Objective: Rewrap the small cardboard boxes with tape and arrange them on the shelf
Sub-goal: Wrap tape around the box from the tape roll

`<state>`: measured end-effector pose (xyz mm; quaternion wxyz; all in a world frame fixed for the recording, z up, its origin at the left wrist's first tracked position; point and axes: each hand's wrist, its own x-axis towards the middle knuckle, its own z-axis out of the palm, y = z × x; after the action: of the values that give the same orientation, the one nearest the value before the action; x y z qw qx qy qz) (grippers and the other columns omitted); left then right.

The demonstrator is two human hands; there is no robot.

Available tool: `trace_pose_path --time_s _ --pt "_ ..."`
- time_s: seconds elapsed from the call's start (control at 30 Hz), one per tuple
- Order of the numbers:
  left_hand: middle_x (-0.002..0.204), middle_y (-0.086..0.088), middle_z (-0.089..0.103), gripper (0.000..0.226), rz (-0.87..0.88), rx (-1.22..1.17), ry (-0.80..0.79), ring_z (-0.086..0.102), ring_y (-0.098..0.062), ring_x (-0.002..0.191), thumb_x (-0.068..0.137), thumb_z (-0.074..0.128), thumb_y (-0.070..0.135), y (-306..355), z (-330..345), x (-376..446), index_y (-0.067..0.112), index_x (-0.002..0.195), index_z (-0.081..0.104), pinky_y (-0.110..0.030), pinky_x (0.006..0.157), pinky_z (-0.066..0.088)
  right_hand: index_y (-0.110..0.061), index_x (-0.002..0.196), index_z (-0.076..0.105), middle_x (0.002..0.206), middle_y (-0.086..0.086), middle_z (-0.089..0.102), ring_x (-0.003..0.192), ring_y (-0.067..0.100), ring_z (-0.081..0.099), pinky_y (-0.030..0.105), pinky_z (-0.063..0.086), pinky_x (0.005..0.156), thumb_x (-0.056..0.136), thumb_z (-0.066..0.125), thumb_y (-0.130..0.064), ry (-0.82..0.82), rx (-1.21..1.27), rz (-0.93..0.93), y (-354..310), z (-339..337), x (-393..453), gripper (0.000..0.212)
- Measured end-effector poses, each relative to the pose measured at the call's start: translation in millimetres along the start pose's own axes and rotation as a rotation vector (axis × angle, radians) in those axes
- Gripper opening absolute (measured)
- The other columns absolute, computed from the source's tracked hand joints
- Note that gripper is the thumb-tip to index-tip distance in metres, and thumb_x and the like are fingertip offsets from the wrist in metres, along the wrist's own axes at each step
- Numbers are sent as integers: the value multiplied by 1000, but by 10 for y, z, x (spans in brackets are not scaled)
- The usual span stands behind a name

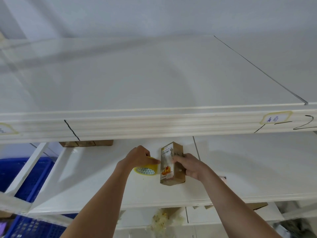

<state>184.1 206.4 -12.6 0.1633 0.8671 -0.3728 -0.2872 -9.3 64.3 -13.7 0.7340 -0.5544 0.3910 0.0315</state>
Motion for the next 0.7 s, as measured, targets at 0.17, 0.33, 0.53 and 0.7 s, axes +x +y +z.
trace_pose_path --time_s 0.17,0.33,0.53,0.7 --pt "63 4 58 55 -34 6 -42 57 -13 64 67 78 72 38 22 -8 20 60 60 -24 58 40 -5 120 68 112 16 74 110 32 69 44 56 97 87 63 -7 -50 69 -18 48 6 7 34" --pt "64 4 62 62 -40 67 -46 61 -14 65 61 75 80 111 24 -9 19 62 63 -26 61 44 -1 122 65 111 17 74 106 34 70 41 58 87 85 57 -1 -43 188 -25 64 52 0 38" --pt "75 3 70 62 -19 80 -28 70 -15 76 62 73 81 107 58 3 20 72 71 -30 69 55 -11 123 67 113 13 75 105 31 72 47 55 98 88 75 -17 -60 227 -50 79 141 -39 36" --pt "66 5 64 57 -24 0 -73 61 -10 63 67 77 74 43 52 -33 18 65 65 -23 59 46 -6 118 69 102 13 77 96 30 75 49 57 95 75 81 -5 50 92 -57 91 193 19 44"
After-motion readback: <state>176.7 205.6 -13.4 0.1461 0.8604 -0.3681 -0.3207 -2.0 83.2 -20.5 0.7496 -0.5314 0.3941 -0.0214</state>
